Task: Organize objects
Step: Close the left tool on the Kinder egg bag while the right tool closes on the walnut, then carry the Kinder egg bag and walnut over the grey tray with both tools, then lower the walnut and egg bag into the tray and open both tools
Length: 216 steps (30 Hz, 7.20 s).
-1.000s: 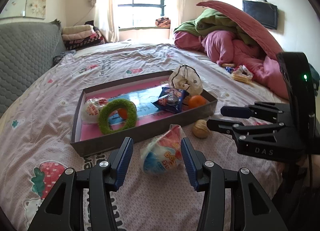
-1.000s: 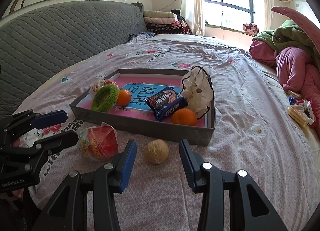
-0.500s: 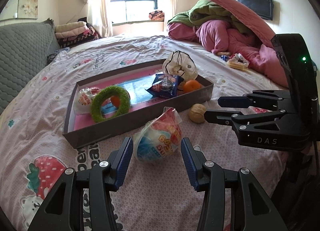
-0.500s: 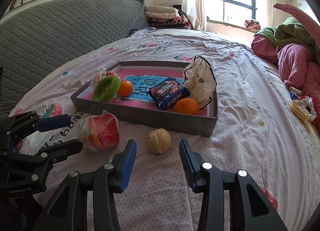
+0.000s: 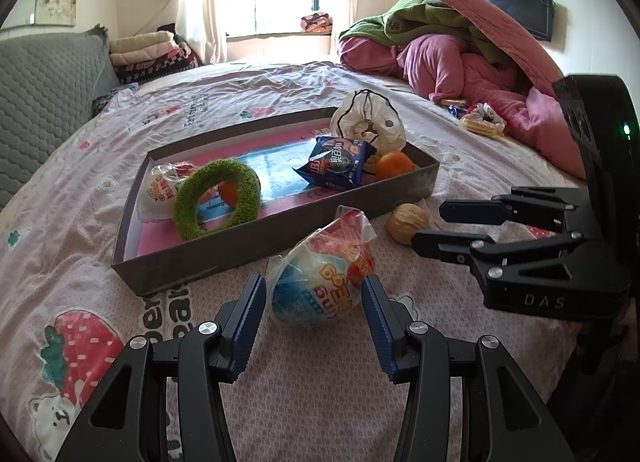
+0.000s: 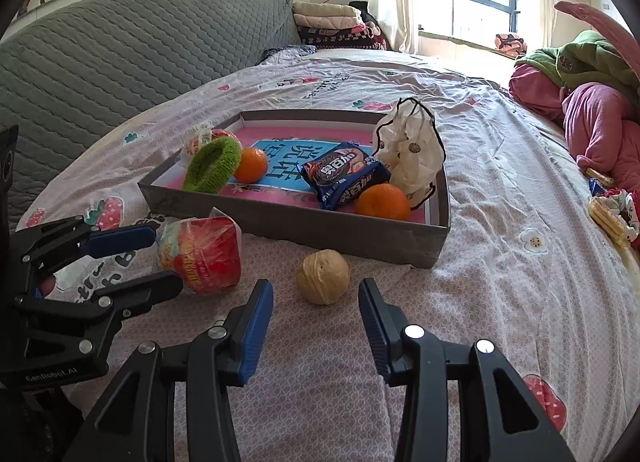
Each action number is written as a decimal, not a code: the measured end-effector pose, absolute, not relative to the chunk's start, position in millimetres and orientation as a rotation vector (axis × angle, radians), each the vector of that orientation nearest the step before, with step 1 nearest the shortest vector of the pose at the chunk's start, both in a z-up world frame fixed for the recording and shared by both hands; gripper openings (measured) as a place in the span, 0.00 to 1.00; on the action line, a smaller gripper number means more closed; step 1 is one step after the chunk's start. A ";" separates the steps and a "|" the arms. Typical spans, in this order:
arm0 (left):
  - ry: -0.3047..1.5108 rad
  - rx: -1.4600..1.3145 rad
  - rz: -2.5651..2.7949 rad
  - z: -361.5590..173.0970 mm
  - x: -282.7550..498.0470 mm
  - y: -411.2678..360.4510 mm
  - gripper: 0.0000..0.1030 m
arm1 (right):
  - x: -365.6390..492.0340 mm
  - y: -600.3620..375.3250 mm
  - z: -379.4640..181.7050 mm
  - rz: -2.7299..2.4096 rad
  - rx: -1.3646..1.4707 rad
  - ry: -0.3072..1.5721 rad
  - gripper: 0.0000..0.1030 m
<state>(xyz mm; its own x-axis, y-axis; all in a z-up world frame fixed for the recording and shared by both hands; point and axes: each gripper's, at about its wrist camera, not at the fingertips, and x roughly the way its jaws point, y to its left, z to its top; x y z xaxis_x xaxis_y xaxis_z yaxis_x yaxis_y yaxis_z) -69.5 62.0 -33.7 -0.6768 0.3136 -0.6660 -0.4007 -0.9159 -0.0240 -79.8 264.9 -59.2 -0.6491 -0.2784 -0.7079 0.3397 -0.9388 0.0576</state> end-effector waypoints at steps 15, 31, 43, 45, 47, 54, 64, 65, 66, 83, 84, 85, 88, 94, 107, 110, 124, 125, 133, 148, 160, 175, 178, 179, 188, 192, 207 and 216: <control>0.013 -1.010 2.487 -42.8 -102.2 60.7 0.55 | -91.9 258.7 -72.3 -2.572 1.107 0.143 0.43; -0.191 -1.055 2.318 -54.7 -133.5 65.7 0.67 | -101.7 256.7 -80.5 -2.577 1.125 0.175 0.43; -0.273 -1.103 2.238 -67.7 -150.7 70.7 0.70 | -106.2 258.6 -80.3 -2.577 1.119 0.153 0.37; -0.279 -1.081 2.246 -65.8 -149.4 69.3 0.61 | -107.4 258.9 -79.9 -2.573 1.118 0.147 0.33; -0.274 -1.070 2.257 -62.2 -148.0 69.1 0.61 | -107.2 260.0 -79.1 -2.573 1.113 0.141 0.32; -0.225 -1.012 2.297 -46.4 -137.8 72.2 0.61 | -103.7 261.2 -75.3 -2.571 1.091 0.129 0.32; -0.247 -0.943 2.396 -21.7 -129.9 48.8 0.61 | -97.3 264.5 -57.1 -2.617 0.967 0.096 0.32; -0.249 -0.939 2.410 -19.6 -129.7 45.8 0.61 | -96.4 264.8 -54.8 -2.619 0.950 0.094 0.32; -0.250 -0.934 2.427 -17.4 -128.9 41.3 0.61 | -95.8 265.1 -53.3 -2.622 0.941 0.093 0.32; -0.307 -0.856 2.682 11.7 -131.1 -23.3 0.61 | -89.4 257.2 -23.4 -2.675 0.767 0.096 0.32; -0.306 -0.854 2.692 12.8 -131.7 -26.4 0.61 | -89.7 257.0 -21.6 -2.678 0.760 0.095 0.32; -0.308 -0.850 2.706 13.7 -132.3 -28.6 0.61 | -90.7 256.8 -20.3 -2.682 0.754 0.096 0.32; -0.325 -0.843 2.732 17.2 -134.5 -38.9 0.61 | -92.8 253.9 -14.8 -2.687 0.739 0.108 0.32; -0.290 -0.837 2.767 27.2 -143.2 -47.9 0.61 | -98.4 245.4 -3.3 -2.695 0.709 0.157 0.32; -0.241 -0.857 2.821 24.8 -170.9 -58.3 0.61 | -132.9 235.3 2.2 -2.709 0.714 0.153 0.32; -0.244 -0.882 2.820 16.0 -176.9 -57.2 0.61 | -136.7 234.3 -5.5 -2.704 0.731 0.159 0.32; -0.095 -0.923 2.852 -11.7 -178.0 -30.6 0.61 | -140.6 230.1 -38.8 -2.670 0.821 0.199 0.32; -0.076 -0.927 2.850 -13.8 -177.4 -27.7 0.61 | -141.2 229.5 -39.5 -2.668 0.823 0.201 0.32; -0.043 -0.963 2.837 -25.6 -176.5 -17.8 0.61 | -139.2 226.7 -45.1 -2.658 0.833 0.222 0.32; -0.051 -1.011 2.816 -38.1 -177.6 -12.6 0.61 | -137.1 241.8 -51.7 -2.689 0.863 0.176 0.32; -0.045 -1.051 2.816 -44.5 -182.3 -13.0 0.61 | -141.2 248.7 -55.6 -2.677 0.905 0.140 0.32; -0.020 -1.065 2.818 -46.4 -182.6 -10.4 0.61 | -140.4 246.0 -57.0 -2.665 0.916 0.162 0.32; -0.005 -1.071 2.817 -45.5 -180.6 -8.9 0.61 | -140.5 245.9 -57.1 -2.665 0.916 0.163 0.32; -0.001 -1.073 2.815 -45.5 -180.0 -8.5 0.61 | -140.7 245.7 -57.5 -2.662 0.918 0.164 0.32; 0.024 -1.090 2.812 -44.8 -175.8 -4.4 0.61 | -140.3 245.4 -57.8 -2.661 0.919 0.168 0.32; 0.018 -1.099 2.811 -43.3 -175.3 -4.5 0.61 | -139.6 245.3 -57.3 -2.662 0.919 0.168 0.32; -0.018 -1.119 2.786 -40.8 -169.7 -11.0 0.61 | -139.2 245.9 -57.4 -2.656 0.927 0.166 0.33; -0.015 -1.122 2.778 -35.5 -162.6 -11.3 0.62 | -139.3 246.0 -56.8 -2.652 0.935 0.159 0.34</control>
<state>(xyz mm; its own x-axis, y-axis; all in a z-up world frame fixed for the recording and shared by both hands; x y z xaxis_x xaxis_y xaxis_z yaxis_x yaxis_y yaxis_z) -162.6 -11.3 -35.5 -0.7104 0.1379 -0.6902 -0.1305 -0.9894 -0.0633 -139.3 246.0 -56.8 -0.7331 -0.2641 -0.6268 0.3372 -0.9414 0.0024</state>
